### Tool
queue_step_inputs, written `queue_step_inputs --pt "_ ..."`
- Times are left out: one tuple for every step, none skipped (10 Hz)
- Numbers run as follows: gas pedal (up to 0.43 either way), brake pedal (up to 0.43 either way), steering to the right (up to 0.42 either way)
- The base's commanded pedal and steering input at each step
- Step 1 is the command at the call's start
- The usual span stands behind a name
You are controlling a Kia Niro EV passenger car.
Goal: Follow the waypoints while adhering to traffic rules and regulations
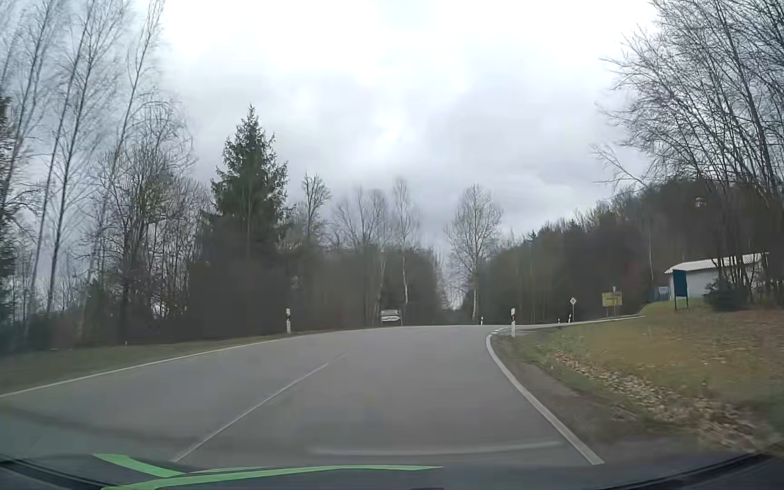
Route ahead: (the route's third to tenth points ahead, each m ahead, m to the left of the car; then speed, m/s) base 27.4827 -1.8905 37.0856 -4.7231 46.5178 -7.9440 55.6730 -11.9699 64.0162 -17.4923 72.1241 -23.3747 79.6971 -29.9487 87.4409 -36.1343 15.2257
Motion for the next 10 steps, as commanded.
queue_step_inputs --pt "0.189 0.0 0.033" --pt "0.189 0.0 0.034" --pt "0.189 0.0 0.036" --pt "0.189 0.0 0.038" --pt "0.189 0.0 0.041" --pt "0.189 0.0 0.042" --pt "0.189 0.0 0.042" --pt "0.177 0.0 0.042" --pt "0.177 0.0 0.042" --pt "0.177 0.0 0.042"
